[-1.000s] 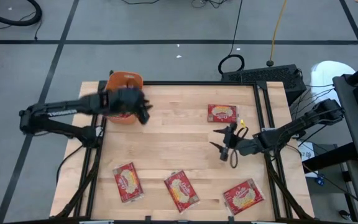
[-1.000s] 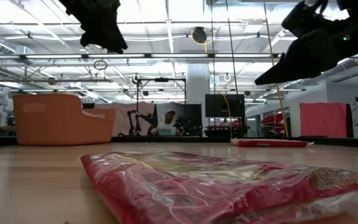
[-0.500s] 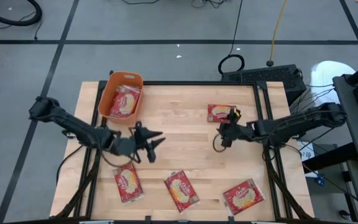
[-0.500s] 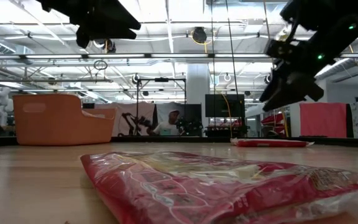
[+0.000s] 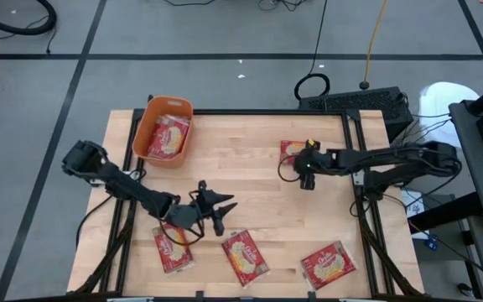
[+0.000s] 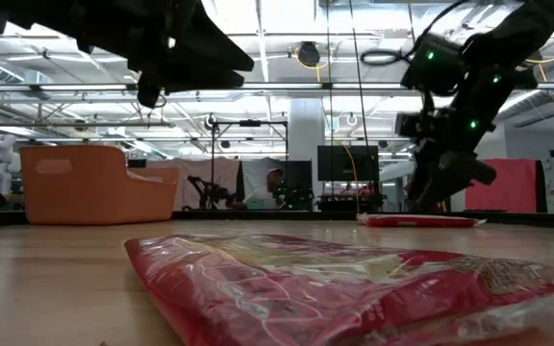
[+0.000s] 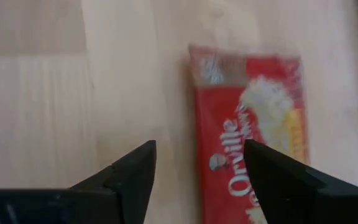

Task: Sort popcorn bags into baskets
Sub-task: Put the red popcorn bag into the orange bin

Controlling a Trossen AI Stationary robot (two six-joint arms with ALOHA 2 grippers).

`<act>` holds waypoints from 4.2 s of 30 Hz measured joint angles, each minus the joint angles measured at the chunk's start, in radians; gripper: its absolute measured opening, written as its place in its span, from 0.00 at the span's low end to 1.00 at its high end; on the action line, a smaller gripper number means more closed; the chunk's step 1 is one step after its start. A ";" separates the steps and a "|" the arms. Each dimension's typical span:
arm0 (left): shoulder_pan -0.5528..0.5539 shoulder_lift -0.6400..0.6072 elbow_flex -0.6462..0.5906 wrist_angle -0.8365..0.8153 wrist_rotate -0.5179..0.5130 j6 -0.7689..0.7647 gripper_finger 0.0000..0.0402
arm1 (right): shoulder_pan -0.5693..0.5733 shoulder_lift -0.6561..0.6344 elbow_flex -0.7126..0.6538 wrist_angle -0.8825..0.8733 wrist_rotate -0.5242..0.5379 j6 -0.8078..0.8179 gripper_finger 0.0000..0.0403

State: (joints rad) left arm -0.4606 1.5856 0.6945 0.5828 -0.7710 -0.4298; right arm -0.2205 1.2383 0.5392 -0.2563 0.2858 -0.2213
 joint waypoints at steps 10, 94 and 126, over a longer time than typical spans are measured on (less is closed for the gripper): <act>0.000 0.032 0.000 0.014 0.003 0.002 0.34 | -0.100 0.163 0.002 0.058 -0.020 -0.008 0.45; 0.124 0.465 0.366 -0.237 0.203 0.328 0.29 | 0.413 0.218 0.000 0.426 -0.129 0.412 0.10; 0.176 0.467 0.357 -0.472 0.138 0.107 0.29 | 0.658 0.179 0.000 0.509 0.343 0.546 0.49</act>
State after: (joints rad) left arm -0.2848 2.0525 1.0512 0.1113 -0.6333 -0.3233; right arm 0.4373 1.4172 0.5388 0.2527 0.6289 0.3242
